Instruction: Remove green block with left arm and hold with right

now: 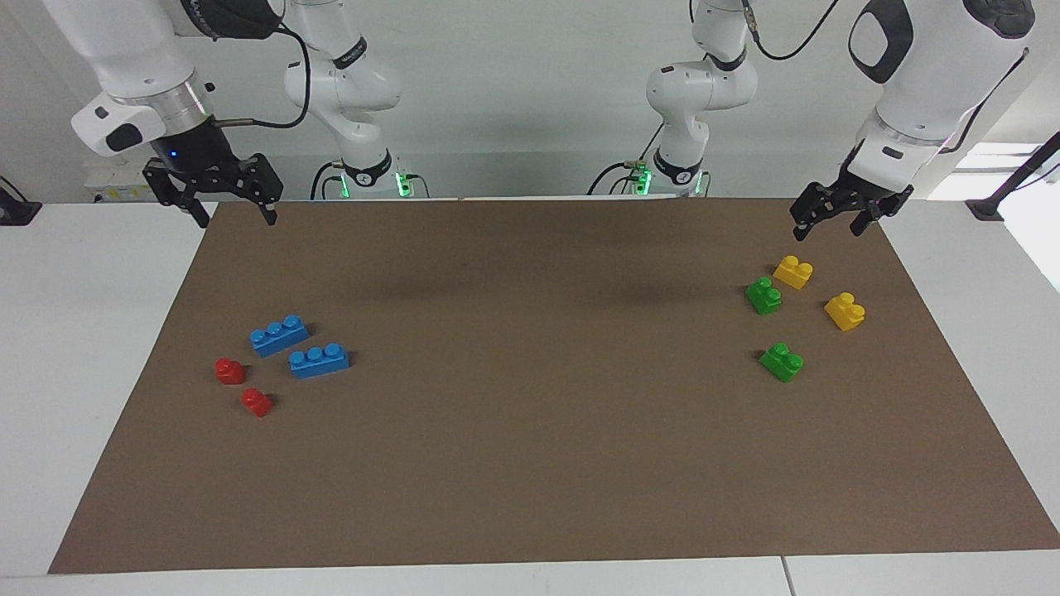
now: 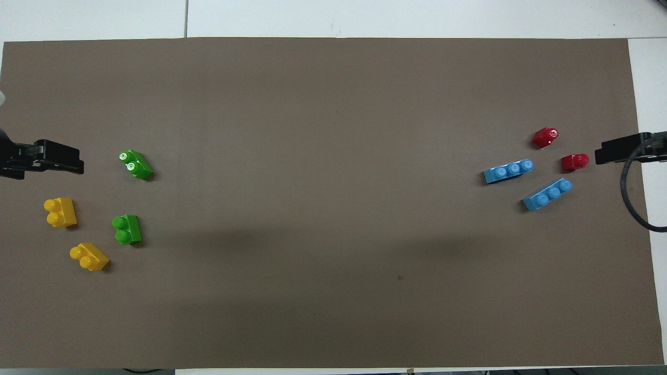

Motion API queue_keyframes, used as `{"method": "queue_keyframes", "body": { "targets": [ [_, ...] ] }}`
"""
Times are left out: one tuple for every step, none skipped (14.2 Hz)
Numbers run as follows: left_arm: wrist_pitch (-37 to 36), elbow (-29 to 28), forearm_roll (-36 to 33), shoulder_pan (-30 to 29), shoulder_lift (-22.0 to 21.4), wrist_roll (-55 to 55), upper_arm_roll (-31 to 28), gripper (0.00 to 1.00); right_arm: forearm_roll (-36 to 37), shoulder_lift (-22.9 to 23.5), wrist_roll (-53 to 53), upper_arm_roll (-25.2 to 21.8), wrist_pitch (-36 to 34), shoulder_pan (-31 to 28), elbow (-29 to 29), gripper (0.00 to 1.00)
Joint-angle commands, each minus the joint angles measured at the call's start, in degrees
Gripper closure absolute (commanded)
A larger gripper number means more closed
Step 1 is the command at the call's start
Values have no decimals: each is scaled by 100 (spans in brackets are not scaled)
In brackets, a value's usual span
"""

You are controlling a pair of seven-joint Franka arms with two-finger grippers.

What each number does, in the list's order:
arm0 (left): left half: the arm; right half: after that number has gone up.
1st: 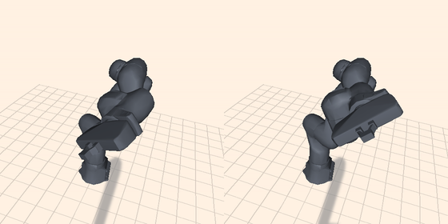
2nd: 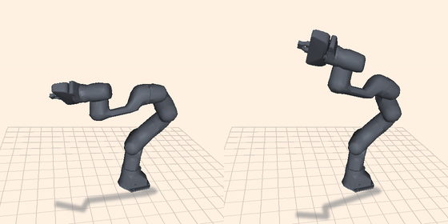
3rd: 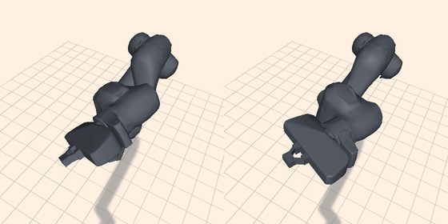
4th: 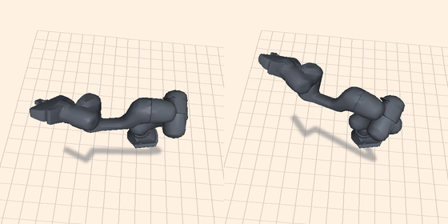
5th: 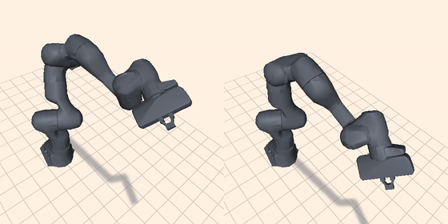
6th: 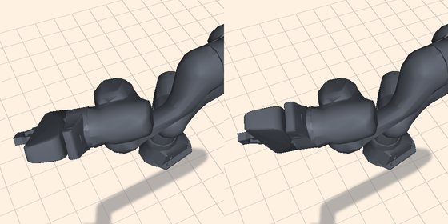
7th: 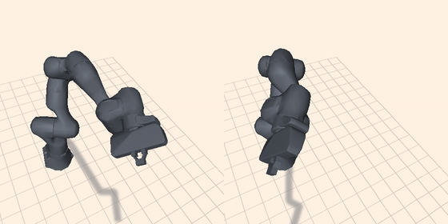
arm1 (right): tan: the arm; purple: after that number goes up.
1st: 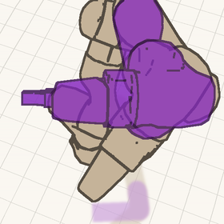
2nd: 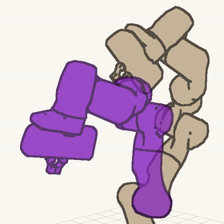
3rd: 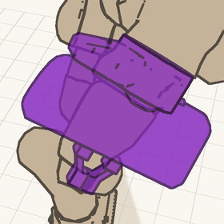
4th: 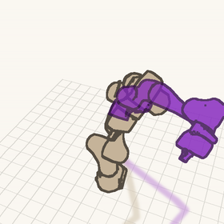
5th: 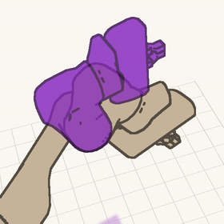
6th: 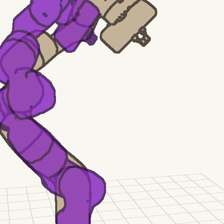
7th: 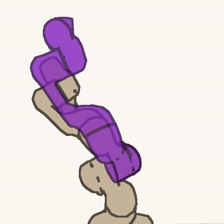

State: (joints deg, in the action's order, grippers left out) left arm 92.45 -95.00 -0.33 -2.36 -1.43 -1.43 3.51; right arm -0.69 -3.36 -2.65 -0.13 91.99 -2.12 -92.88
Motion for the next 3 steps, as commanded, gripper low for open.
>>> {"method": "queue_keyframes", "body": {
  "targets": [
    [-17,-98,68,78,-138,-15,-69,0,104,46,54,-40,-199,45,138,0],
    [-17,-98,68,69,-138,-15,-69,0,104,46,54,-40,-199,45,138,0],
    [-17,-98,68,78,-138,-15,-69,0,113,46,54,-40,-199,45,138,0]
  ]
}}
